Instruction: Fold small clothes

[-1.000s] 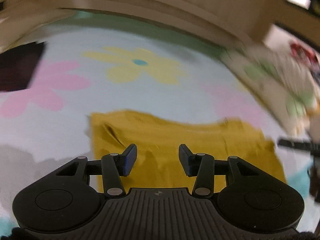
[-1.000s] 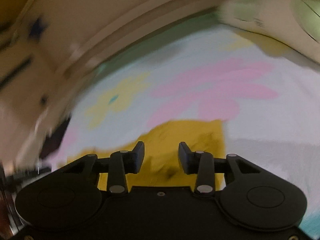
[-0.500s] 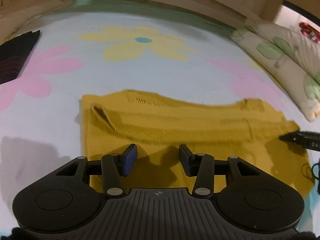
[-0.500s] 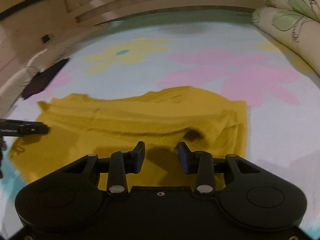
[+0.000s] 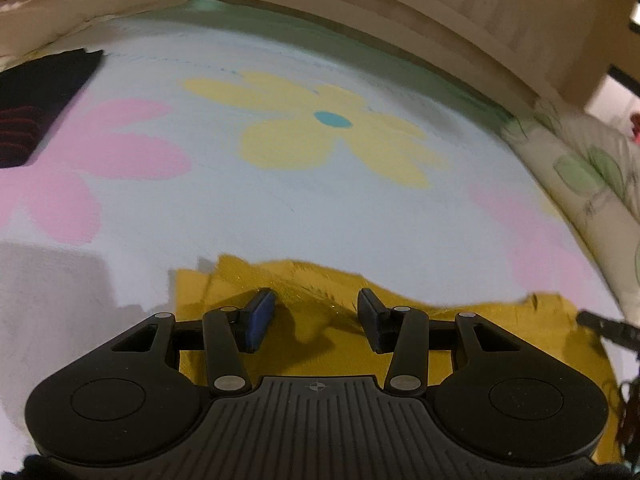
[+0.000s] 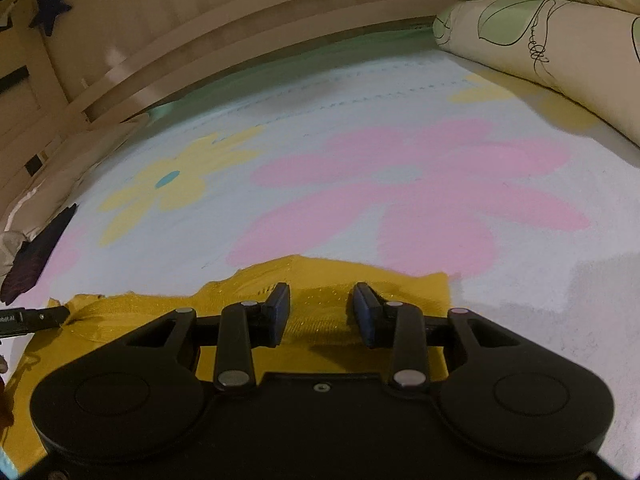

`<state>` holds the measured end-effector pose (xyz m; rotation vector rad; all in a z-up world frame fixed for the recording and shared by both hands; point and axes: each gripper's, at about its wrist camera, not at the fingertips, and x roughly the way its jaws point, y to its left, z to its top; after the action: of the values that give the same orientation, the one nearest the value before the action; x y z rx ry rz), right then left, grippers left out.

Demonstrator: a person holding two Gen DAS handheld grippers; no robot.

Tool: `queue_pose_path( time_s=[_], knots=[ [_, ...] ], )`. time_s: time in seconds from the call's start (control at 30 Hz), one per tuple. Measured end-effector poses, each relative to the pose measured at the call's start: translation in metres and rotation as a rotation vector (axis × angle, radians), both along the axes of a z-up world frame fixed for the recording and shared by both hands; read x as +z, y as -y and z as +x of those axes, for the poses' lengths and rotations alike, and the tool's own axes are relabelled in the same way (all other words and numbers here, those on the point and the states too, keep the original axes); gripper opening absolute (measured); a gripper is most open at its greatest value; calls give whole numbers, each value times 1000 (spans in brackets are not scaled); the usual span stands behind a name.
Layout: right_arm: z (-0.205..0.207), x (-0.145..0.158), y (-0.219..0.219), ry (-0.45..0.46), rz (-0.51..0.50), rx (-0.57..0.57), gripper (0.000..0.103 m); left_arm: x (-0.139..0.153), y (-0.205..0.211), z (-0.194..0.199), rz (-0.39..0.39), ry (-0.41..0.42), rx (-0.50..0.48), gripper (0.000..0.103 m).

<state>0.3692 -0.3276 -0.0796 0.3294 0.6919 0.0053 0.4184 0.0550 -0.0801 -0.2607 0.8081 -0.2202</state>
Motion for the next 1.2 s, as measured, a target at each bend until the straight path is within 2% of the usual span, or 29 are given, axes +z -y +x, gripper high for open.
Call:
queue_pose_path(
  time_s=[0.1, 0.27, 0.33, 0.53, 0.63, 0.77, 0.93, 1.07, 1.1, 1.17, 1.2],
  knots=[
    [-1, 10, -1, 33, -31, -10, 49, 12, -2, 2, 7, 21, 25, 45],
    [-5, 32, -12, 86, -93, 54, 50, 30, 5, -5, 99, 37, -37, 45],
    [-5, 37, -21, 89, -93, 123, 51, 31, 12, -8, 105, 15, -95, 45],
    [-5, 31, -72, 52, -97, 467, 52, 24, 52, -16, 102, -51, -346, 45],
    [-3, 21, -96, 10, -160, 535, 53, 14, 69, -16, 157, -46, -362, 45],
    [5, 10, -103, -21, -193, 490, 61, 1, 76, -10, 165, -29, -312, 46],
    [12, 5, -95, -36, -229, 355, 62, -2, 71, -2, 156, -5, -267, 62],
    [12, 9, -79, -43, -220, 260, 64, 5, 52, -1, 127, -18, -233, 65],
    [12, 13, -74, -43, -211, 234, 66, 10, 44, -1, 120, -23, -216, 67],
    [8, 21, -58, -45, -185, 188, 81, 21, 28, -4, 107, -13, -173, 70],
    [7, 25, -51, -46, -160, 174, 81, 29, 18, -7, 99, -13, -158, 71]
  ],
)
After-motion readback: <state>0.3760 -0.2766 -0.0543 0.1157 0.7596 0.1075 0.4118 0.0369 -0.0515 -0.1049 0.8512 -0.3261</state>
